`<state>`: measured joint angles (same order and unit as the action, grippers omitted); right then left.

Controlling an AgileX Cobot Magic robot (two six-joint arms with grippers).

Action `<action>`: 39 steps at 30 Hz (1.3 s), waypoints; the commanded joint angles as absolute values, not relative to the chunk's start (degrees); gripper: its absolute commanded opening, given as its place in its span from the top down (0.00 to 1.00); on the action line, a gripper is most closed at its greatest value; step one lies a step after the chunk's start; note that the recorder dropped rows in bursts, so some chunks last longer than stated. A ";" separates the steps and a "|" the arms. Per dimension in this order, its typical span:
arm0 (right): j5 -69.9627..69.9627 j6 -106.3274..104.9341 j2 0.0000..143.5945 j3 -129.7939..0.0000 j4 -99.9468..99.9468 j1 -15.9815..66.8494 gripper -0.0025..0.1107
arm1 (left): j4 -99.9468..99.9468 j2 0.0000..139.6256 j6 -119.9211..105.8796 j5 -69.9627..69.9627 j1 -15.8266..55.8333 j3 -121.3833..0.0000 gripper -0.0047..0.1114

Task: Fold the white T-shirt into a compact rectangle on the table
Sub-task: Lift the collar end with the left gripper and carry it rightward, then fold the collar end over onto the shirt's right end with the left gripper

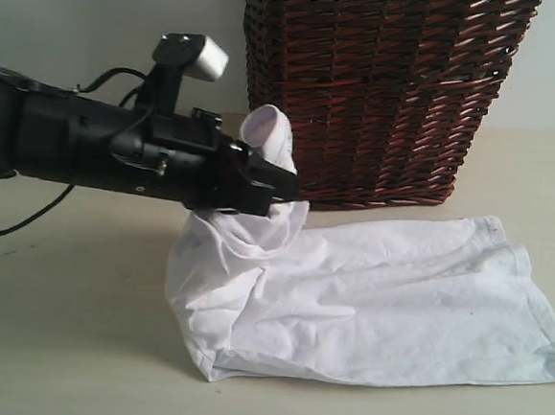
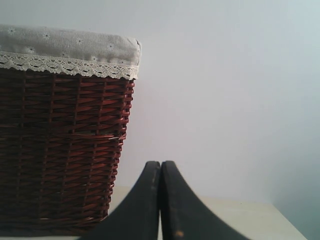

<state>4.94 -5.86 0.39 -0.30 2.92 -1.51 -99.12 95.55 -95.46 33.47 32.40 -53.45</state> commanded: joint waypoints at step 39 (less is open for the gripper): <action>5.33 -5.67 0.00 0.00 2.86 -1.81 0.98 | -99.95 126.28 -92.55 26.72 54.77 -90.76 0.96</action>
<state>4.94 -5.86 0.39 -0.30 2.92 -1.51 -99.14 125.22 -92.75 26.14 53.35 -89.88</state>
